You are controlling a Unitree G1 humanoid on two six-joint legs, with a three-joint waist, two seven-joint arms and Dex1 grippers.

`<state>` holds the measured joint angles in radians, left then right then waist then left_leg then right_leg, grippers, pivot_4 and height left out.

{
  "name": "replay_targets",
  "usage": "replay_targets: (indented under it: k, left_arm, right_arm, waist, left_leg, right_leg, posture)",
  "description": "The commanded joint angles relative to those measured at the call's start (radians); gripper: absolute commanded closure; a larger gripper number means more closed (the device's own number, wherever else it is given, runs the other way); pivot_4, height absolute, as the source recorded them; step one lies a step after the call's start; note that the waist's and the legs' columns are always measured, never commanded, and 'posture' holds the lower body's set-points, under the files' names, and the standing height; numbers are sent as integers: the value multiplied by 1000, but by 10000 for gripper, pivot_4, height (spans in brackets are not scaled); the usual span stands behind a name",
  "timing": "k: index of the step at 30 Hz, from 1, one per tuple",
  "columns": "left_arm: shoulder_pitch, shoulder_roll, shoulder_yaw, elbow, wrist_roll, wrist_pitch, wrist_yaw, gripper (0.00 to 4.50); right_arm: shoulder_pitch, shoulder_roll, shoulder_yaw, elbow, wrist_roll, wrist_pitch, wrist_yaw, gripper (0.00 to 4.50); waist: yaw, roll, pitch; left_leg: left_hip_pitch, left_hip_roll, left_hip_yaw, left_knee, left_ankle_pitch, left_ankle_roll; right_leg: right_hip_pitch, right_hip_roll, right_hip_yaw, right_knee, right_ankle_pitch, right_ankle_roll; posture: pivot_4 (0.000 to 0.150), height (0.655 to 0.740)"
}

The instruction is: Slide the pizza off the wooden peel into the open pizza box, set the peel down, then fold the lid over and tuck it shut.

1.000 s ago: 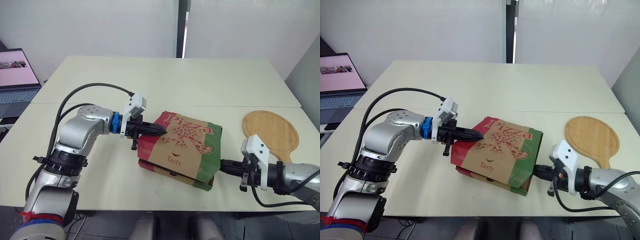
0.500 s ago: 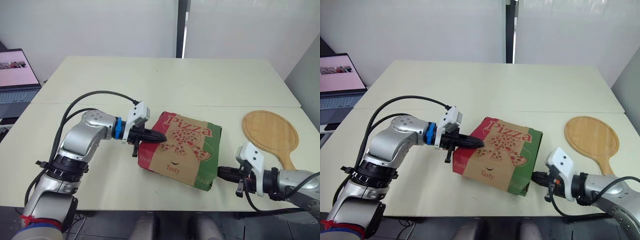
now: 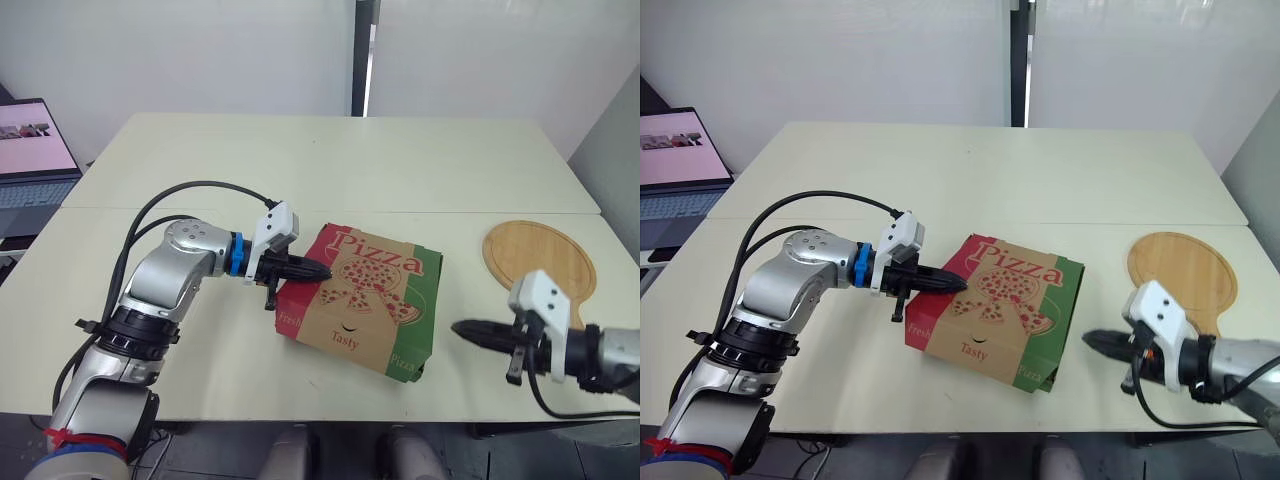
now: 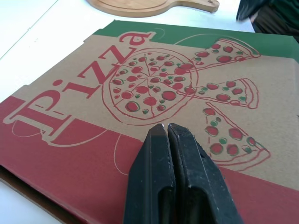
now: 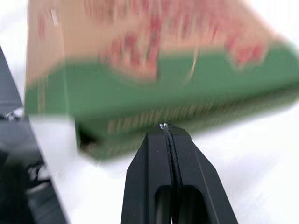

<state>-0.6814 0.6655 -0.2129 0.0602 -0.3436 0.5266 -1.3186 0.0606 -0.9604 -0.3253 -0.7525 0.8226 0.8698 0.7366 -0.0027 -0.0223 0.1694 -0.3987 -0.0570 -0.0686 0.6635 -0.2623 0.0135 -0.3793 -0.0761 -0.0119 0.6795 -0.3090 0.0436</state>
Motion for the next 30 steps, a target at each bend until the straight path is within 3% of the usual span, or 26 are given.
replay_targets:
  k: [1, 10, 13, 20, 30]
  left_arm:
    - [-14, -4, -2, 11, 11, -14, 1, 44396]
    - [-14, 2, 44, -12, -19, 5, 11, 44396]
    - [-44, 66, 116, -20, -64, 50, -8, 44396]
    - [-50, 210, 87, 140, 69, -136, -65, 44396]
    - [23, 149, 44, 3, 47, -64, -74, 44396]
  right_arm:
    - [-118, 50, 104, -17, 23, 11, -53, 45000]
    - [-278, 143, 345, 54, -99, -3, -91, 45000]
    - [-301, 139, 378, 64, -119, -6, -64, 45000]
    - [-315, 134, 396, 85, -155, -24, -22, 45000]
    - [-310, 138, 399, 82, -176, -30, 6, 45000]
  waist:
    - [-1, 0, 0]
    - [0, 0, 0]
    - [-3, 0, 0]
    - [-3, 0, 0]
    - [0, 0, 0]
  left_leg:
    - [0, 0, 0, 0, 0, 0]
    - [-1, -1, 0, 0, 0, 0]
    - [-1, -1, 0, 0, 0, 0]
    - [-1, -1, 0, 0, 0, 0]
    - [-2, -1, 0, 0, 0, 0]
  right_leg:
    - [0, 0, 0, 0, 0, 0]
    - [-1, -1, 0, 0, 0, 0]
    - [-2, -1, 0, 0, 0, 0]
    - [-3, 0, 1, 1, 0, 0]
    - [-3, -1, 1, 1, 0, 0]
  posture:
    - [1500, 7281]
    - [1500, 7281]
    - [1500, 7281]
    - [1500, 7281]
    - [1500, 7281]
